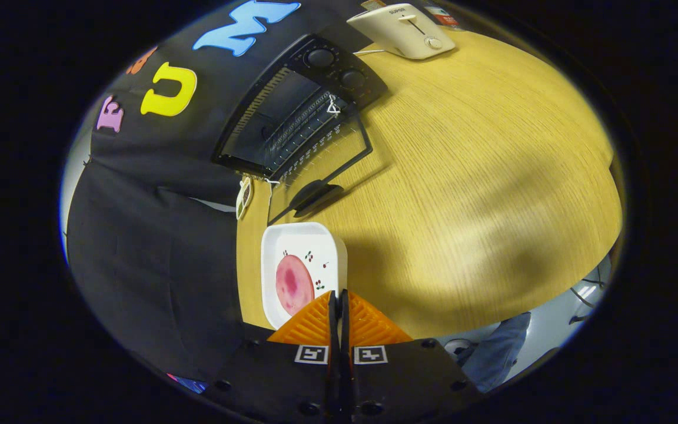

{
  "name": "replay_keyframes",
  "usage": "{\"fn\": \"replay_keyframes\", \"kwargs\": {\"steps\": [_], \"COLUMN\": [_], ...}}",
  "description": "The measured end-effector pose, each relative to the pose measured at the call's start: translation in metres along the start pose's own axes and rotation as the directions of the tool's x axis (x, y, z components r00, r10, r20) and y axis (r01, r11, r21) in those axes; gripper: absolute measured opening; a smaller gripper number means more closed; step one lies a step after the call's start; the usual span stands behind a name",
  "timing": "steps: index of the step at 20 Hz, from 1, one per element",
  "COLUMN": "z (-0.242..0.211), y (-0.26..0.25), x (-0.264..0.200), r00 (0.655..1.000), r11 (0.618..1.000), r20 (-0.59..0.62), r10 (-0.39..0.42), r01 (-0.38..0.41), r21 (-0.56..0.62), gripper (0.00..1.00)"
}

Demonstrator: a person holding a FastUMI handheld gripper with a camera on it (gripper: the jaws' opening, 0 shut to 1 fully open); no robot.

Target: Open the toaster oven, put the food inside, and close the toaster oven door.

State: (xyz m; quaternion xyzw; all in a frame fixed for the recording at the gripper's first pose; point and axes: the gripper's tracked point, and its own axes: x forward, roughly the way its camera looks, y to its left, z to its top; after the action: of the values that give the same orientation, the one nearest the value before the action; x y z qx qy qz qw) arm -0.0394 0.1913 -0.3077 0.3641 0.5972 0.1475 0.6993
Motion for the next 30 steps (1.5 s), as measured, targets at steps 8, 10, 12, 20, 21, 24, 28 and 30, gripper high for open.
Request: {"fn": "replay_keyframes", "kwargs": {"steps": [8,10,12,20,21,24,28,30], "z": [0.009,0.017,0.028,0.071,0.075,0.094,0.12,0.132], "y": [0.03,0.03,0.032,0.06,0.065,0.078,0.08,0.084], "x": [-0.004,-0.002,0.0,0.035,0.045,0.065,0.09,0.1], "r00": [0.988,0.982,0.972,0.939,0.936,0.923,0.897,0.884], "r11": [0.981,0.974,0.966,0.917,0.907,0.874,0.834,0.816], "r20": [0.154,0.19,0.234,0.345,0.351,0.385,0.441,0.464], "r10": [0.03,0.009,-0.005,0.001,0.001,0.003,-0.038,-0.049], "r01": [-0.058,-0.051,-0.056,-0.139,-0.149,-0.189,-0.215,-0.232], "r21": [0.184,0.22,0.252,0.375,0.394,0.448,0.509,0.529], "gripper": [0.02,0.02,0.02,0.02,0.02,0.02,0.02,0.02]}}
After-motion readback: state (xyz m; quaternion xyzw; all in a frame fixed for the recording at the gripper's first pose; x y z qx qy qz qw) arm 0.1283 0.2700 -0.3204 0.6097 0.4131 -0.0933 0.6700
